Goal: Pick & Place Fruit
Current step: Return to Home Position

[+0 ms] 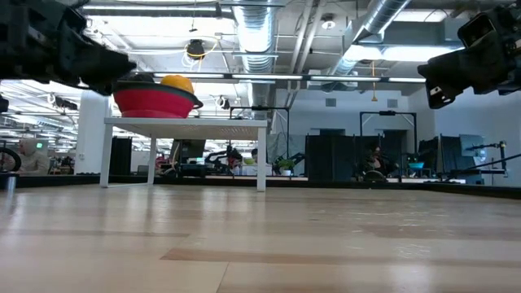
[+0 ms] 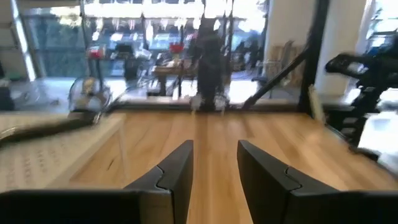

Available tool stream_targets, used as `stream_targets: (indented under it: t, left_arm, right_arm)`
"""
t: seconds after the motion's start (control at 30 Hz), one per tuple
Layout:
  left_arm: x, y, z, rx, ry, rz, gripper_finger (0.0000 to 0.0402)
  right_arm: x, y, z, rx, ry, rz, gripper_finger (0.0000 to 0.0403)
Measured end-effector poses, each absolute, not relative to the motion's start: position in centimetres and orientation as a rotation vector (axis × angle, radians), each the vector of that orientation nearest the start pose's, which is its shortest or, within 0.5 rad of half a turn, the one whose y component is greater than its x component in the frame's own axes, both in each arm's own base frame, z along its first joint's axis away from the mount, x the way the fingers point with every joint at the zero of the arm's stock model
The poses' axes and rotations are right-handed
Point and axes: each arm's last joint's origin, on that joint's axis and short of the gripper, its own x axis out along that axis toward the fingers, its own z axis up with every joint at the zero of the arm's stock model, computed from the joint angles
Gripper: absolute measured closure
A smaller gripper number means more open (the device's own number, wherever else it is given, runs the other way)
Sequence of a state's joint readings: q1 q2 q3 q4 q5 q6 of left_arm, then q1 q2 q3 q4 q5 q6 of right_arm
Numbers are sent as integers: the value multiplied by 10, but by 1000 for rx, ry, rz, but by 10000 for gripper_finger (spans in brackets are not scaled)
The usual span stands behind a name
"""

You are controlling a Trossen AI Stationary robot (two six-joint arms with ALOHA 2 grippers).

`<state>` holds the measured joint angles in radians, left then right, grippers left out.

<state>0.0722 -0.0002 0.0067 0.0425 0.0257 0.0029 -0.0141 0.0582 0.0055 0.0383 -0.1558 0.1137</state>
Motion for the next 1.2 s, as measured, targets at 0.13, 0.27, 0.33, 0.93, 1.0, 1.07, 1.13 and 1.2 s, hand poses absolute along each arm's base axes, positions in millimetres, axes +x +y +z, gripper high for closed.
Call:
stream_targets:
  t: [0.13,0.27,0.33,0.93,1.0,1.07,1.13,1.2]
  left_arm:
    - [97,7,168,2,-32,54,283]
    - [97,6,168,2,-31,41,283]
    - [97,5,168,4,-30,35,283]
    - [97,5,170,44,-54,31,283]
    - [97,5,170,44,-54,31,283]
    - [97,5,171,44,-56,32,283]
    - [97,5,171,44,-57,32,283]
    - [97,5,171,44,-57,32,283]
  right_arm:
    - [101,3,164,115,23,141,321]
    - [101,3,164,115,22,141,321]
    - [101,3,164,115,23,141,321]
    - [101,3,164,115,23,141,321]
    - [101,3,164,115,23,141,321]
    - [101,3,164,115,22,141,321]
    - [101,3,164,115,23,141,321]
    - [101,3,164,115,22,141,321]
